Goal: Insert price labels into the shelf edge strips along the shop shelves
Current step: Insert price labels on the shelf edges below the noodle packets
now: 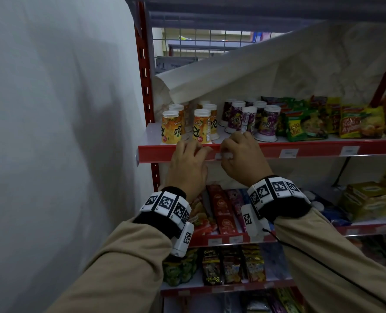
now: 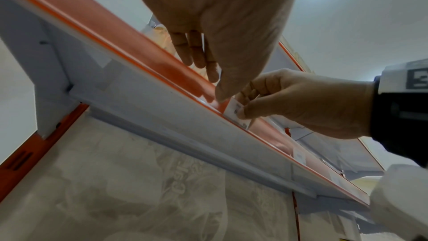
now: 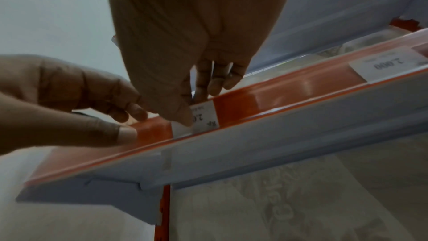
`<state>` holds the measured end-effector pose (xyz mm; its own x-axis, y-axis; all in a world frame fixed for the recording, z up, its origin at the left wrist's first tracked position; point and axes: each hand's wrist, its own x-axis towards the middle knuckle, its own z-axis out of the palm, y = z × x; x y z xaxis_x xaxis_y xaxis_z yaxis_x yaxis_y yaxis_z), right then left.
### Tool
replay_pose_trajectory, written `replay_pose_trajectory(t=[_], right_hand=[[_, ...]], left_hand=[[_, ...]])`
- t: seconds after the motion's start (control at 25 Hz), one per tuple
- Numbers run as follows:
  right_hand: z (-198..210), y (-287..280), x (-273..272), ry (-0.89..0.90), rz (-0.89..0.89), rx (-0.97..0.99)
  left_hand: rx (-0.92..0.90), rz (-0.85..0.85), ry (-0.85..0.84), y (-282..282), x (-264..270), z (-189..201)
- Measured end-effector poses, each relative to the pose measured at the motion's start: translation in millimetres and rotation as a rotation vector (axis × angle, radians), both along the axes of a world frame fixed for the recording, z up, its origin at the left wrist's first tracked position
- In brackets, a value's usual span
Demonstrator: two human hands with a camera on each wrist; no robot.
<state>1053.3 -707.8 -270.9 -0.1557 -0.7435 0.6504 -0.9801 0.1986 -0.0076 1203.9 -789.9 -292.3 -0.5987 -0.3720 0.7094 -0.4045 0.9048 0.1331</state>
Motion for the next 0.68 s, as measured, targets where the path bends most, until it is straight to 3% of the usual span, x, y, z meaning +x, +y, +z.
replay_pose_trajectory(t=[0.12, 0.28, 0.44, 0.56, 0.68], right_hand=[[9, -3, -6, -0.149, 0.092, -0.007], [14, -1, -7, -0.622, 0.261, -0.24], [7, -4, 7, -0.967, 0.405, -0.378], [1, -7, 15, -1.03, 0.438, -0.368], [-1, -8, 16, -0.968, 0.42, -0.335]], left_hand=[[0.017, -0.041, 0.042, -5, 0, 1], [0.059, -0.058, 0.104, -8, -4, 4], [0.152, -0.078, 0.195, -11, -8, 6], [0.158, -0.071, 0.231, -12, -11, 8], [0.157, -0.028, 0.228, -14, -14, 7]])
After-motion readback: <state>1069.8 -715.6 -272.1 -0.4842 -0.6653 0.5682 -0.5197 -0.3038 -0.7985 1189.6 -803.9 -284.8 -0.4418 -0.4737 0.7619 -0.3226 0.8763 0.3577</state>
